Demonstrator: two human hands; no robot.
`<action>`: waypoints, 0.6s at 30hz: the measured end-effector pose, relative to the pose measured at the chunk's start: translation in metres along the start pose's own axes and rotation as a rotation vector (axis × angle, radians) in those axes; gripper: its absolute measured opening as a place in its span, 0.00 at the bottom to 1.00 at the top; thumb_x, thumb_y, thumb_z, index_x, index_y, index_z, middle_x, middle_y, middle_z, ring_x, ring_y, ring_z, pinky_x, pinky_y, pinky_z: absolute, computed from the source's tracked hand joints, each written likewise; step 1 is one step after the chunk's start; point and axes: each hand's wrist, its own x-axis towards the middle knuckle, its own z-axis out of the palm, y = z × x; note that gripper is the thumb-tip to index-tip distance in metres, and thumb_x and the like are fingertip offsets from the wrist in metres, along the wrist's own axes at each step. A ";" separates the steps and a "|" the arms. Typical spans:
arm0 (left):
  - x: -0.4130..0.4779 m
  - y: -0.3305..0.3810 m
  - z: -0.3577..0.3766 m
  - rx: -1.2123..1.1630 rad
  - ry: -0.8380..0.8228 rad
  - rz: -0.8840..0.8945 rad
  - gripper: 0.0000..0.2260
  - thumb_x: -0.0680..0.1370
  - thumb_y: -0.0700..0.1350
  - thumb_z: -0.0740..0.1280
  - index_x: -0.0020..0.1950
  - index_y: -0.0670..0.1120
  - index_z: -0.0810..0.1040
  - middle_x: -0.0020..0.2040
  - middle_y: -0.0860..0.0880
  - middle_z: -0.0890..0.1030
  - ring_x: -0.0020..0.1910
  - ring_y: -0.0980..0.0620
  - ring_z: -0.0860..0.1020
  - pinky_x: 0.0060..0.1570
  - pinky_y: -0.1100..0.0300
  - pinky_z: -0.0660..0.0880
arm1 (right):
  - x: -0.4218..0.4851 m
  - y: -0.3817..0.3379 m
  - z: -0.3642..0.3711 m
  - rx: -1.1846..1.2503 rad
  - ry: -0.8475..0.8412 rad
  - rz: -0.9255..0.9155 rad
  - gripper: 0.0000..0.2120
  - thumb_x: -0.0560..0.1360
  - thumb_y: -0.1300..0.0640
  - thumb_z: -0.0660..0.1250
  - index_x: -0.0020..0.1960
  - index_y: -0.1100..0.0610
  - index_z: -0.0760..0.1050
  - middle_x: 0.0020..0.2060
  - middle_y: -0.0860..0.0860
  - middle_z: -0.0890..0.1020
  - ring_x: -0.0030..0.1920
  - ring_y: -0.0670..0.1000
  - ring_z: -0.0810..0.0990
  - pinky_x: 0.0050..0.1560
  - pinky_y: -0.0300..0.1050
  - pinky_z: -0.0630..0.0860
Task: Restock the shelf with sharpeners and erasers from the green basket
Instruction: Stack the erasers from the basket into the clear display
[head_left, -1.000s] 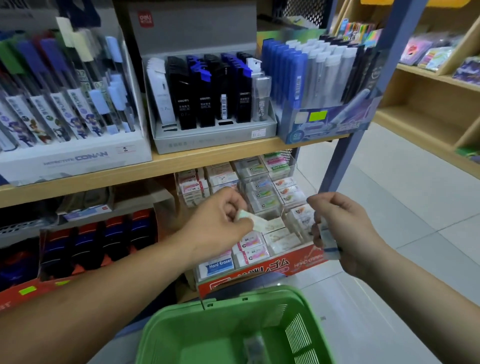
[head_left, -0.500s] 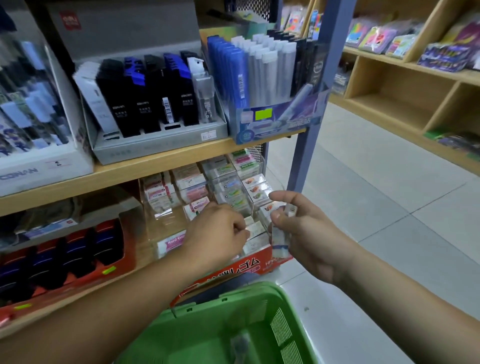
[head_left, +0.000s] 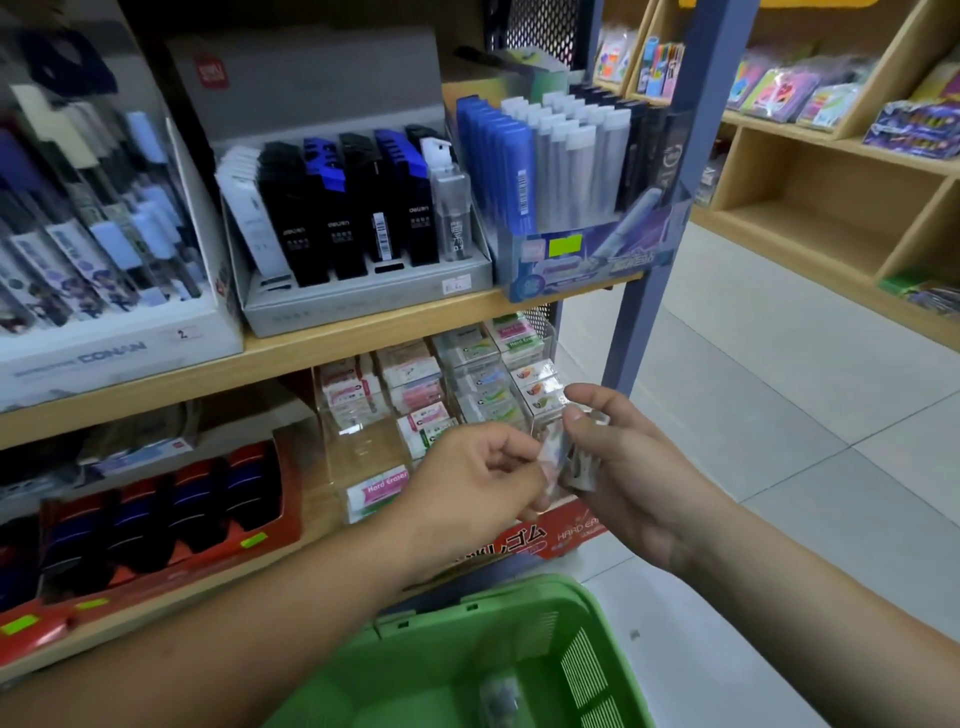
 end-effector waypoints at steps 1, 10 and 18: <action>0.000 0.000 -0.003 -0.052 -0.012 -0.045 0.04 0.81 0.37 0.70 0.54 0.41 0.84 0.40 0.40 0.86 0.38 0.47 0.84 0.41 0.55 0.83 | 0.000 -0.001 0.000 0.023 -0.015 0.016 0.10 0.83 0.66 0.63 0.63 0.57 0.73 0.52 0.62 0.81 0.48 0.60 0.80 0.47 0.54 0.79; 0.001 0.001 -0.028 -0.286 -0.019 -0.171 0.09 0.80 0.31 0.68 0.59 0.39 0.82 0.47 0.37 0.86 0.44 0.46 0.86 0.49 0.55 0.84 | 0.002 -0.007 -0.004 0.014 -0.040 0.057 0.24 0.73 0.75 0.58 0.65 0.59 0.74 0.50 0.61 0.85 0.47 0.59 0.80 0.56 0.56 0.70; 0.013 -0.002 -0.077 -0.085 0.166 -0.159 0.11 0.78 0.35 0.73 0.60 0.44 0.84 0.47 0.43 0.87 0.48 0.47 0.87 0.50 0.55 0.85 | 0.002 0.003 -0.006 -0.307 0.044 -0.016 0.23 0.80 0.75 0.62 0.65 0.53 0.77 0.54 0.63 0.86 0.51 0.64 0.88 0.50 0.62 0.85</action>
